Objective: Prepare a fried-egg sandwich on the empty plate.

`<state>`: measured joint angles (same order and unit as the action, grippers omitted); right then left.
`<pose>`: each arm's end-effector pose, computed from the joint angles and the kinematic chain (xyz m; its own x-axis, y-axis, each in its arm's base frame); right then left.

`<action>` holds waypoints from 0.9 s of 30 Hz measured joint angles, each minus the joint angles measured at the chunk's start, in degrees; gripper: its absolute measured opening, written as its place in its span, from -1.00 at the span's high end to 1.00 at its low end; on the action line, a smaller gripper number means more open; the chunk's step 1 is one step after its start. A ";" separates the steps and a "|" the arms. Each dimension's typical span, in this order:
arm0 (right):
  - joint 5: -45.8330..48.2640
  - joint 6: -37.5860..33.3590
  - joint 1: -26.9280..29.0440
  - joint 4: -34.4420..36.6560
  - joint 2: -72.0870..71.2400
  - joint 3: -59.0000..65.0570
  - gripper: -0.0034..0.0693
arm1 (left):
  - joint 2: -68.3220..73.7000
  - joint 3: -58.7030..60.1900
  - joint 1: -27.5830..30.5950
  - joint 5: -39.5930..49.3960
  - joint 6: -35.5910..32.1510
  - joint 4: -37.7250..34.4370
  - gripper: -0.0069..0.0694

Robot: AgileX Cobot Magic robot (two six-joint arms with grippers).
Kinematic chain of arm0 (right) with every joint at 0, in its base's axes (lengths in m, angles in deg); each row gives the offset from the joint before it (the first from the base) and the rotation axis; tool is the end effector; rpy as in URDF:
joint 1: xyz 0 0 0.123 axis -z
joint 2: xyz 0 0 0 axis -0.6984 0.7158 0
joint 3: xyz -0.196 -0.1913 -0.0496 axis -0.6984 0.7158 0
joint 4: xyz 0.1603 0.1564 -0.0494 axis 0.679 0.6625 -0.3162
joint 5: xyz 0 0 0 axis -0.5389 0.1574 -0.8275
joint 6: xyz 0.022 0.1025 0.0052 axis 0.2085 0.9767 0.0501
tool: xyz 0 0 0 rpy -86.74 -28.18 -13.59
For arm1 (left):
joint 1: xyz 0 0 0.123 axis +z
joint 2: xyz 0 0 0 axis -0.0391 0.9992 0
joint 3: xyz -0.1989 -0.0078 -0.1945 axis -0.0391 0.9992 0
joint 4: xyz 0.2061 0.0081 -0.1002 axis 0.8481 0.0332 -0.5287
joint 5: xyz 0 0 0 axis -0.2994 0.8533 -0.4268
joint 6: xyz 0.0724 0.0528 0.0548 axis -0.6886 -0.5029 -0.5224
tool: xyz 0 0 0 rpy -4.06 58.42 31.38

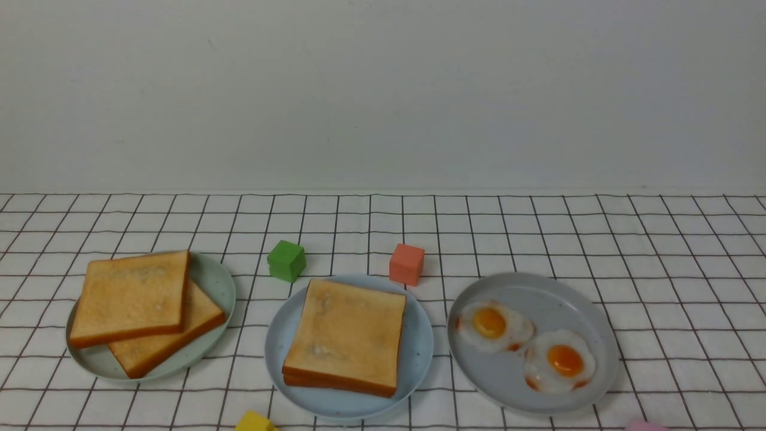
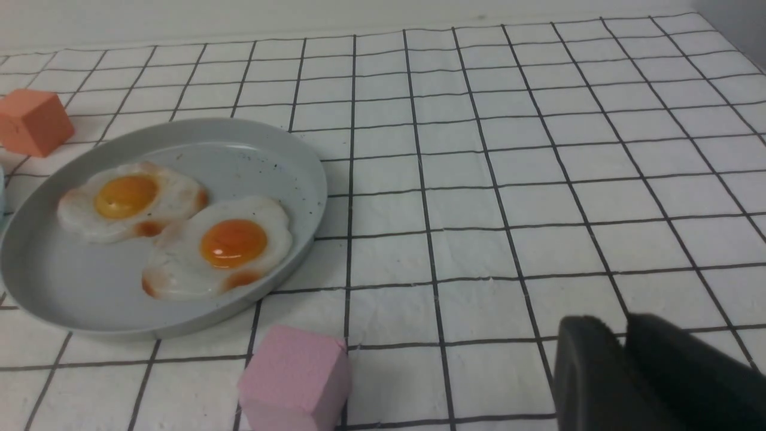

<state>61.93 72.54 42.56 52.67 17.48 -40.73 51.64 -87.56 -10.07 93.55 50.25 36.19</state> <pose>0.0492 -0.0042 0.1693 -0.2995 0.0402 -0.9532 0.0359 0.9989 0.0308 0.0495 -0.0025 0.1650 -0.3275 -0.2525 -0.9105 0.0020 0.9635 -0.2679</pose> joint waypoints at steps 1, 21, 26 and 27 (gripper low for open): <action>0.00 0.00 0.00 0.00 0.00 0.00 0.58 | 0.00 0.00 0.00 0.00 0.00 0.00 0.66; -0.05 0.00 0.00 0.17 0.00 0.00 0.53 | 0.00 0.00 0.00 0.00 0.00 0.00 0.63; -0.05 0.00 0.00 0.17 0.00 0.00 0.53 | 0.00 0.00 0.00 0.00 0.00 0.00 0.63; -0.05 0.00 0.00 0.17 0.00 0.00 0.53 | 0.00 0.00 0.00 0.00 0.00 0.00 0.63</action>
<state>61.88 72.54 42.56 52.84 17.48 -40.73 51.64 -87.56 -10.07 93.55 50.25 36.19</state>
